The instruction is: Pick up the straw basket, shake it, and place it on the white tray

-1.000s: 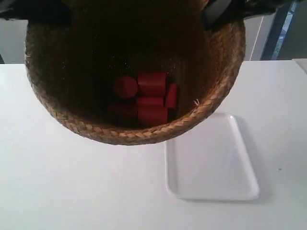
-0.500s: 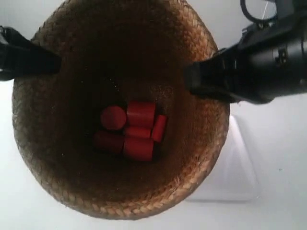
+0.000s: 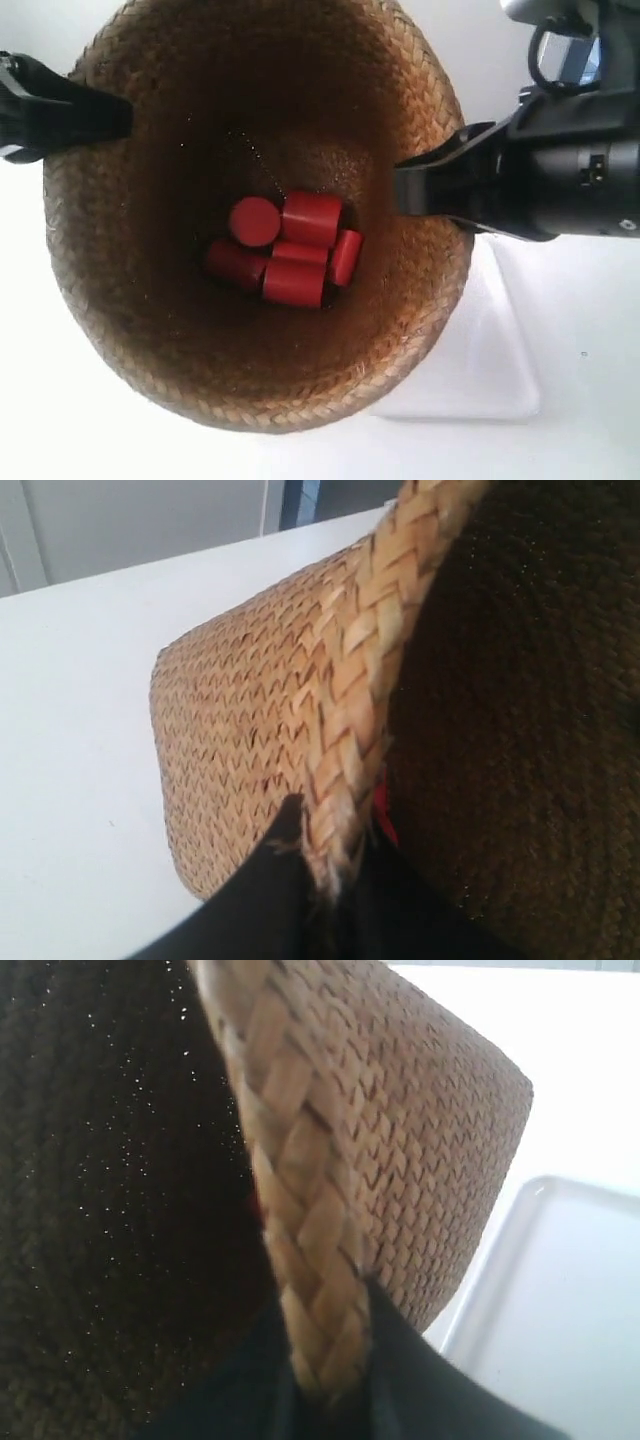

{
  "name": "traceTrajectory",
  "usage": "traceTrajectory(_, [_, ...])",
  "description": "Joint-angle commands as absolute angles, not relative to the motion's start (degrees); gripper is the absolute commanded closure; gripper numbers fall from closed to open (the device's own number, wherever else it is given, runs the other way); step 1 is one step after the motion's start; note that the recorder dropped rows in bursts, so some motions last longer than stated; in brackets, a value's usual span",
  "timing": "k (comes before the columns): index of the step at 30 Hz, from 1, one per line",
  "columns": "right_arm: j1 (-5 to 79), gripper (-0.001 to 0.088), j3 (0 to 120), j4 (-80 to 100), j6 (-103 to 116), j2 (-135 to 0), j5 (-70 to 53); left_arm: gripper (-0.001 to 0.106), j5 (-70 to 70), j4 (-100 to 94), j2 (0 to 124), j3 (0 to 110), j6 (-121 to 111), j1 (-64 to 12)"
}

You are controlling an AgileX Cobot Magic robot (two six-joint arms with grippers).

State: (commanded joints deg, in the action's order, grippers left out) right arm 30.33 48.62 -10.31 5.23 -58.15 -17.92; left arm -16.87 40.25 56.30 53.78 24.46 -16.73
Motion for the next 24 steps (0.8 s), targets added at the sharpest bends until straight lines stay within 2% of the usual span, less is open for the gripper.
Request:
traceTrajectory(3, [30.4,0.0868,49.3,-13.4,5.2,-57.0,-21.1,0.105,-19.8,40.5,56.1,53.9,26.8,-16.7])
traceTrajectory(7, [33.5,0.0868,49.7,-22.3,4.3,-49.2,-27.4,0.105,-27.8,46.4,47.9,53.8,32.2,-16.7])
traceTrajectory(10, [34.2,0.0868,45.9,-18.4,4.3,-47.1,-14.8,0.105,-17.4,46.4,46.5,50.9,33.3,-16.7])
traceTrajectory(12, [32.8,0.0868,42.7,-15.6,5.9,-51.6,-4.7,0.105,-10.8,46.4,50.2,48.1,33.3,-16.7])
traceTrajectory(13, [32.0,0.0868,42.5,-15.0,5.2,-54.7,-4.0,0.105,-10.5,46.1,52.5,47.8,33.5,-16.7])
traceTrajectory(17, [32.7,0.0868,48.7,-16.8,4.8,-58.0,-21.4,0.105,-22.8,46.1,52.1,52.7,34.8,-17.0])
traceTrajectory(19, [35.1,0.0868,50.0,-16.6,4.8,-55.6,-24.9,0.105,-24.3,46.2,48.1,54.7,35.0,-17.6])
traceTrajectory(21, [36.4,0.0868,47.2,-13.9,5.3,-54.2,-16.0,0.105,-19.7,46.4,46.7,53.3,37.6,-18.1])
traceTrajectory(24, [35.3,0.0868,42.7,-13.2,5.5,-59.5,1.6,0.105,-11.1,49.0,50.7,49.9,40.4,-18.1])
